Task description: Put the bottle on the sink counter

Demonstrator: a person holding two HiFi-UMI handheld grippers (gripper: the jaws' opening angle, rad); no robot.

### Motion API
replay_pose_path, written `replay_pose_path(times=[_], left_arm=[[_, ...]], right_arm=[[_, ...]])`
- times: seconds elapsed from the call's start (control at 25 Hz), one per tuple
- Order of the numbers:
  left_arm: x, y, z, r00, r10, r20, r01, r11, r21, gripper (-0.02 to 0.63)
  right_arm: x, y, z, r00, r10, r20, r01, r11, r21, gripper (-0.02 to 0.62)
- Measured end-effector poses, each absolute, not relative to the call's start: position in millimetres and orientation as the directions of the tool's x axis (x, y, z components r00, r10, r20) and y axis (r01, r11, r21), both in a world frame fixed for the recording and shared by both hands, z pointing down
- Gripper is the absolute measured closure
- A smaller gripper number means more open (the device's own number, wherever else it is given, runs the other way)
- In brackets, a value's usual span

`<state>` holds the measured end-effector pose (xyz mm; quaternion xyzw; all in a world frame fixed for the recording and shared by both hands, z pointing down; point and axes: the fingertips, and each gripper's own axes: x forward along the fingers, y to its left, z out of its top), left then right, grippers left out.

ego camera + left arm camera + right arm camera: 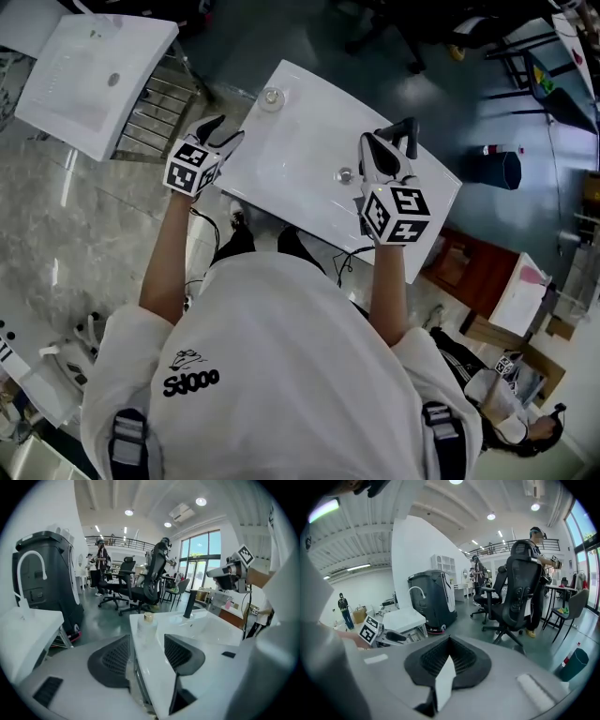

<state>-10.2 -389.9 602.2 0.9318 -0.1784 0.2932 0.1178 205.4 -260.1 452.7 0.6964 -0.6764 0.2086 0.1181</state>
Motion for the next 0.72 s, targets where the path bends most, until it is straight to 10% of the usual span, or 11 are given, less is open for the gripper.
replay_pose_path(times=[0.72], left_arm=[[-30,-411,382,0.839,-0.506,0.197,-0.502,-0.862,-0.074,0.6]], right_arm=[[187,-297,330,-0.064,-0.981,0.185,-0.995,0.077,0.063,0.584]])
